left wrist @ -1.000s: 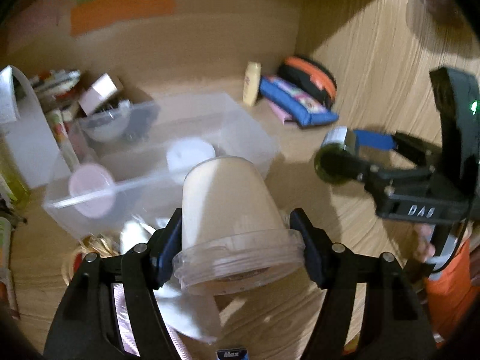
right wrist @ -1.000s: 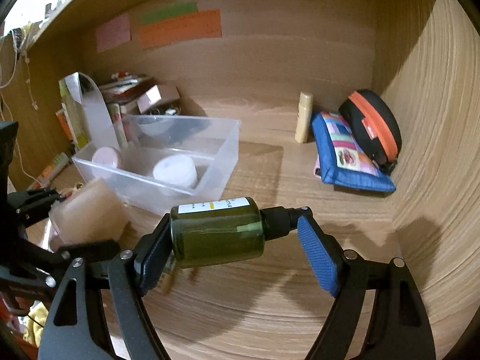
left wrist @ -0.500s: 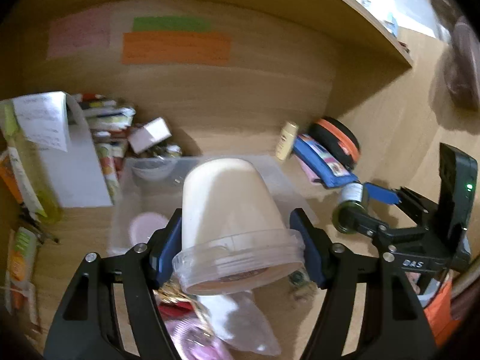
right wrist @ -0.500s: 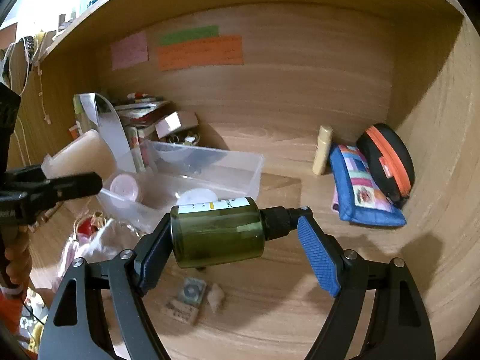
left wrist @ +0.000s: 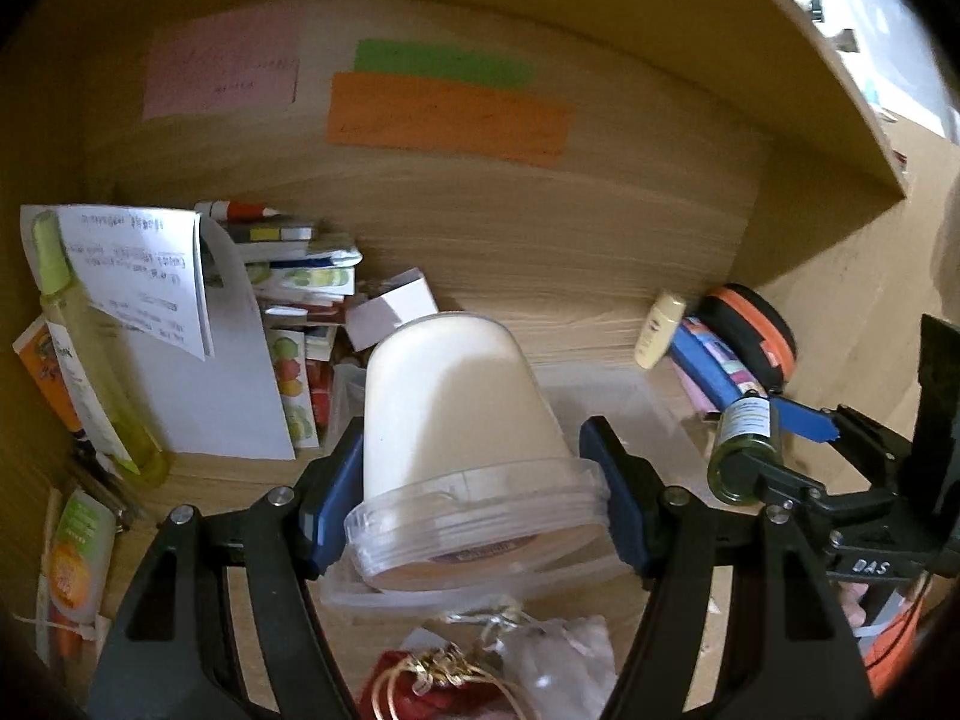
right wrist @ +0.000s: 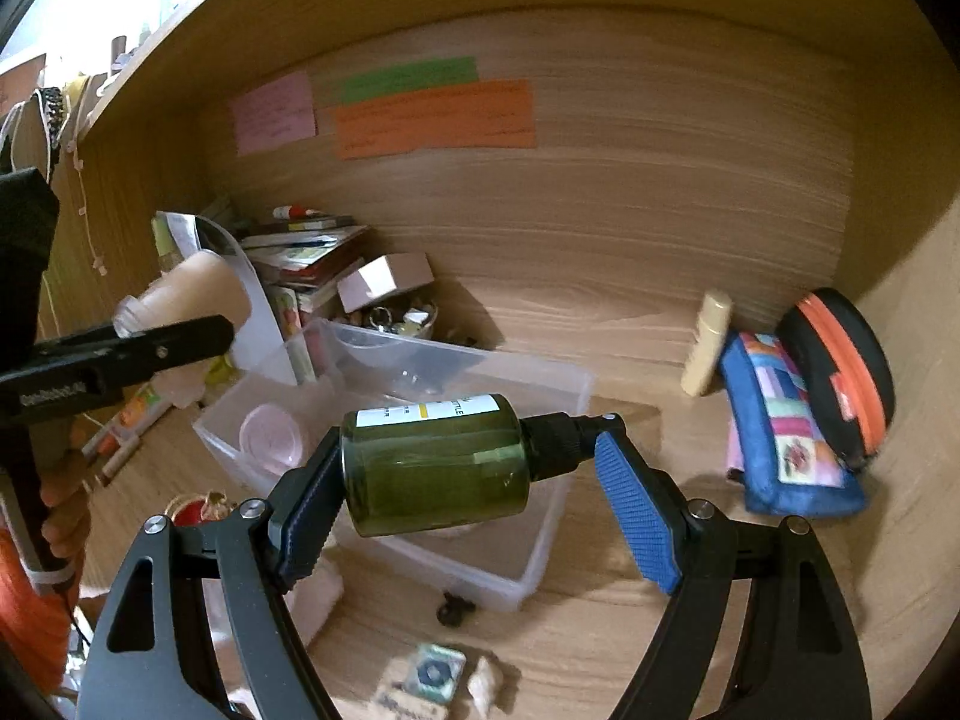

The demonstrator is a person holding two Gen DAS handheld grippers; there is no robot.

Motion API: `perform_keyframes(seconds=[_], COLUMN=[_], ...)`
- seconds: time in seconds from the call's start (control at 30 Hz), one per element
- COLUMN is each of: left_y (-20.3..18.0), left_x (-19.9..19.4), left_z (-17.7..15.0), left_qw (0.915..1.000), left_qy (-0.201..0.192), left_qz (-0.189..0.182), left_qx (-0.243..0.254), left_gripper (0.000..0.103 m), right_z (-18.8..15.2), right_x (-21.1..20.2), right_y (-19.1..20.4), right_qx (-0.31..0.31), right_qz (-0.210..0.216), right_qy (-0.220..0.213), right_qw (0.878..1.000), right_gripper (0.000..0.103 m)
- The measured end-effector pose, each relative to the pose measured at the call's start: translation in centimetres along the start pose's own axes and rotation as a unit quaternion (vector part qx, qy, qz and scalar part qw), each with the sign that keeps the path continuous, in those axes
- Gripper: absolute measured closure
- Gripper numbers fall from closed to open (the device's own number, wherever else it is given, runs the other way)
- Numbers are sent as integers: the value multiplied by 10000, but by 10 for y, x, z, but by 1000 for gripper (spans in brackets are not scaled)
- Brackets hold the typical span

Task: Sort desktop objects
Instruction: 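Carry the beige roll and green bottle into the clear bin and release both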

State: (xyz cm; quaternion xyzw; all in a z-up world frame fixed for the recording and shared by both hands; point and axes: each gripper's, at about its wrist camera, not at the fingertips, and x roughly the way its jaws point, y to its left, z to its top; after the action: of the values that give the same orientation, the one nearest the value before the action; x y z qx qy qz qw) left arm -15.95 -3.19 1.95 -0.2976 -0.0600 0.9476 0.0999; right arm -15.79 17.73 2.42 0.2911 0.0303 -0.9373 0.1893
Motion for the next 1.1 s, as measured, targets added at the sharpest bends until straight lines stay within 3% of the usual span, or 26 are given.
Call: perform_keyframes(seconds=[0.2,0.5,0.7,0.9,1.1], left_y=[8,-8,-16,-14,-16], left_x=[27,63,73,80,79], left_z=[-2,-21,-31,-35,-38], left_qw=[9995,9965,9942,9915,9910], left_qy=[278,744,905,1147,1174], left_qz=[-117,-320,-357,-500,-483], left_qx=[-111,204,458,361,418], left_gripper=[34,34,34,34,34], right_z=[4,-10,-15,-19,-20], right_x=[25,58,65,68,70], right_y=[9,0,3,7,6], right_qx=[-124,-47,-203,-350,-339], right_qz=[25,45,-43,-142,45], right_qy=[132,503,628,691,805], right_qw=[9998,9987,9978,9969,9962], right_gripper=[24,24,24,24,24])
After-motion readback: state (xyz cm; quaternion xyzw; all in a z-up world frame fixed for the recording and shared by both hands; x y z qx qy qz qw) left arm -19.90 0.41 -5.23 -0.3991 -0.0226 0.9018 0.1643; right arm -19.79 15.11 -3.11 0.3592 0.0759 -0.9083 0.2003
